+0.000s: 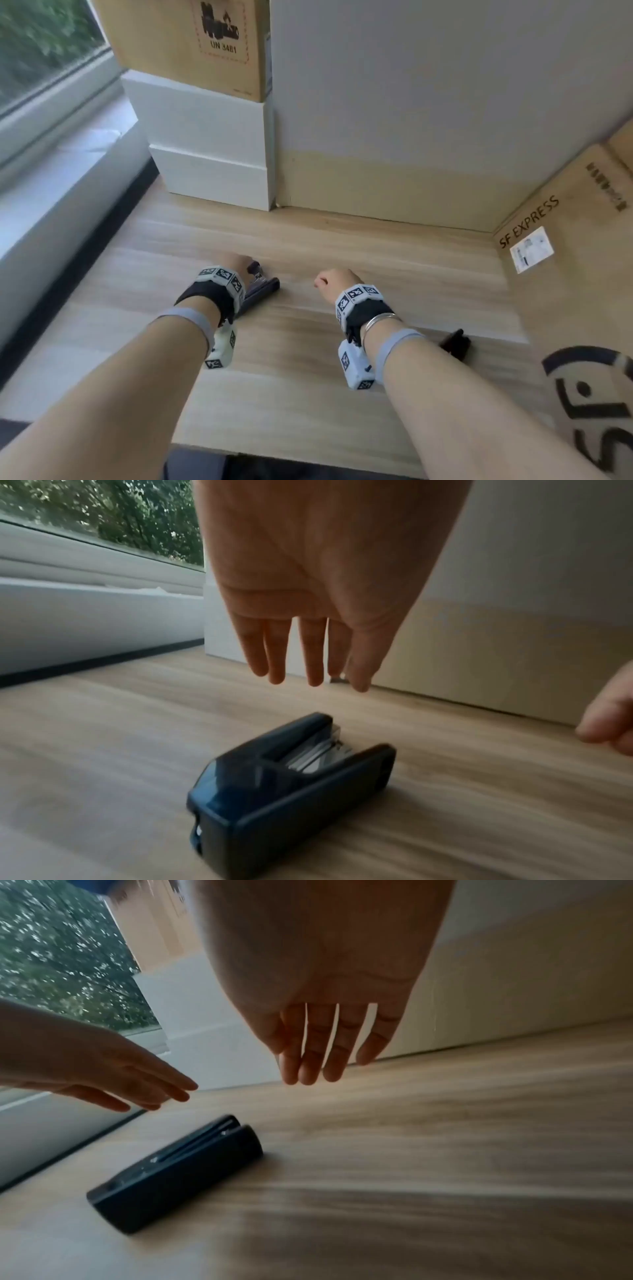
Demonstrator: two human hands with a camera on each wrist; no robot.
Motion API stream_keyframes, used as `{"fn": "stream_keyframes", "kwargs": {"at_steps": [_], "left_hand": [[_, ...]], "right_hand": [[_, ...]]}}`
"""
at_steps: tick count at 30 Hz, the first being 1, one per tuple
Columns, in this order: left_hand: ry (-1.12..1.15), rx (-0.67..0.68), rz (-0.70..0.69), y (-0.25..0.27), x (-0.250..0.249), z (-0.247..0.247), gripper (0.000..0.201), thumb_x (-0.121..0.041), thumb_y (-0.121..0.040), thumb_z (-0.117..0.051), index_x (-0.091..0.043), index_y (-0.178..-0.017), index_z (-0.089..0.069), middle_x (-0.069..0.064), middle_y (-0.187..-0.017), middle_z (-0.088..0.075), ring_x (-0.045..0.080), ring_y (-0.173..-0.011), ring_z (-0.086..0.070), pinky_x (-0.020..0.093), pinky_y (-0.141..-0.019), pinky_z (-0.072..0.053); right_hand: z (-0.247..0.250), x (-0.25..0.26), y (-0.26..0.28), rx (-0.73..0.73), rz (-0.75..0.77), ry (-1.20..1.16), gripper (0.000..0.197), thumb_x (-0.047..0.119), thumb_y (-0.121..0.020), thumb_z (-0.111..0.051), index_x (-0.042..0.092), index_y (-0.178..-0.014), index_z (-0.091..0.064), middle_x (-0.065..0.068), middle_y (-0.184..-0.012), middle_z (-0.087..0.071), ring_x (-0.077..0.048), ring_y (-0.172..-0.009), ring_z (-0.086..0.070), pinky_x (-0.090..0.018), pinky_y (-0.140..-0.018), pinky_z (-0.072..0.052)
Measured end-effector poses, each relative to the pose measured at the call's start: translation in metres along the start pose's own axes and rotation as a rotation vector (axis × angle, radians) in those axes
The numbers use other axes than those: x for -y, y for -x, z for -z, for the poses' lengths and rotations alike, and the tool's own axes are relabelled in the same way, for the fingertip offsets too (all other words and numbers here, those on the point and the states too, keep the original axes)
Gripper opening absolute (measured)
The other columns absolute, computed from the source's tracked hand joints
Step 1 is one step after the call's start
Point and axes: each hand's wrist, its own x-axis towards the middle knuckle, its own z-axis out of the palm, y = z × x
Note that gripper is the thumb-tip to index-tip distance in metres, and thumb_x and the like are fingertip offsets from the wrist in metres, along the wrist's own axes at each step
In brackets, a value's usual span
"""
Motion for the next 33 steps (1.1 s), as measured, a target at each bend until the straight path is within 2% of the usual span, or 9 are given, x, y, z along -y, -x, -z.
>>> {"fn": "stream_keyframes", "kwargs": {"at_steps": [4, 8, 12, 16, 20, 23, 26, 31, 33], "left_hand": [[0.002, 0.031, 0.079, -0.017, 0.015, -0.017, 0.043, -0.023, -0.088, -0.055, -0.007, -0.128, -0.052, 0.019, -0.126, -0.055, 0.035, -0.111, -0.057, 0.038, -0.091, -0.047], [0.005, 0.063, 0.117, -0.032, 0.022, -0.03, 0.043, -0.028, -0.088, -0.056, -0.004, -0.123, -0.051, 0.02, -0.12, -0.059, 0.036, -0.108, -0.058, 0.039, -0.087, -0.047], [0.051, 0.073, 0.142, -0.047, 0.028, -0.04, 0.046, -0.031, -0.087, -0.058, -0.005, -0.124, -0.05, 0.019, -0.118, -0.063, 0.034, -0.106, -0.06, 0.038, -0.084, -0.047], [0.085, 0.101, 0.172, -0.056, 0.031, -0.042, 0.048, -0.036, -0.087, -0.058, 0.0, -0.119, -0.053, 0.021, -0.115, -0.063, 0.034, -0.104, -0.061, 0.036, -0.077, -0.045], [0.102, 0.101, 0.18, -0.06, 0.029, -0.041, 0.045, -0.032, -0.092, -0.051, 0.002, -0.121, -0.049, 0.024, -0.12, -0.06, 0.036, -0.108, -0.059, 0.039, -0.086, -0.047], [0.088, 0.076, 0.174, -0.057, 0.027, -0.042, 0.041, -0.029, -0.094, -0.048, 0.001, -0.122, -0.046, 0.025, -0.118, -0.061, 0.037, -0.106, -0.06, 0.039, -0.082, -0.047], [0.046, 0.041, 0.143, -0.052, 0.025, -0.043, 0.039, -0.029, -0.094, -0.047, -0.001, -0.121, -0.044, 0.023, -0.113, -0.063, 0.037, -0.101, -0.062, 0.038, -0.076, -0.047], [0.007, 0.02, 0.111, -0.037, 0.018, -0.043, 0.042, -0.029, -0.092, -0.051, -0.002, -0.12, -0.037, 0.023, -0.111, -0.064, 0.038, -0.097, -0.064, 0.04, -0.072, -0.047], [0.07, 0.011, 0.097, -0.031, 0.014, -0.044, 0.04, -0.027, -0.09, -0.056, -0.001, -0.114, -0.037, 0.026, -0.114, -0.062, 0.038, -0.099, -0.063, 0.04, -0.072, -0.047]], "right_hand": [[-0.024, -0.005, -0.009, 0.062, -0.049, -0.004, 0.034, 0.015, -0.093, -0.035, 0.006, -0.096, -0.068, -0.013, -0.107, -0.072, -0.027, -0.072, -0.057, -0.026, -0.055, -0.036], [-0.043, -0.009, -0.019, 0.081, -0.046, 0.016, 0.032, 0.014, -0.093, -0.037, 0.005, -0.098, -0.067, -0.015, -0.102, -0.07, -0.029, -0.084, -0.06, -0.029, -0.066, -0.039], [-0.052, -0.014, -0.027, 0.079, -0.062, 0.016, 0.023, 0.012, -0.092, -0.038, 0.01, -0.077, -0.055, -0.015, -0.089, -0.062, -0.026, -0.078, -0.051, -0.029, -0.065, -0.036], [-0.059, -0.02, -0.035, 0.08, -0.061, 0.009, 0.028, 0.014, -0.093, -0.038, 0.009, -0.086, -0.064, -0.014, -0.104, -0.068, -0.027, -0.084, -0.055, -0.028, -0.069, -0.037], [-0.065, -0.024, -0.038, 0.092, -0.054, -0.001, 0.027, 0.013, -0.092, -0.04, 0.006, -0.087, -0.065, -0.014, -0.101, -0.068, -0.028, -0.086, -0.059, -0.029, -0.068, -0.038], [-0.064, -0.024, -0.038, 0.098, -0.057, -0.001, 0.029, 0.013, -0.092, -0.039, 0.007, -0.093, -0.068, -0.012, -0.094, -0.066, -0.025, -0.082, -0.053, -0.029, -0.067, -0.039], [-0.06, -0.025, -0.038, 0.098, -0.051, 0.0, 0.03, 0.013, -0.092, -0.039, 0.008, -0.094, -0.068, -0.012, -0.102, -0.069, -0.028, -0.089, -0.059, -0.028, -0.068, -0.04], [-0.053, -0.027, -0.031, 0.1, -0.047, 0.019, 0.024, 0.013, -0.093, -0.039, 0.016, -0.079, -0.058, -0.012, -0.097, -0.067, -0.025, -0.082, -0.051, -0.029, -0.068, -0.039], [-0.05, -0.028, -0.026, 0.115, -0.052, 0.026, 0.025, 0.014, -0.095, -0.038, 0.014, -0.084, -0.061, -0.013, -0.099, -0.066, -0.027, -0.085, -0.055, -0.03, -0.07, -0.041]]}}
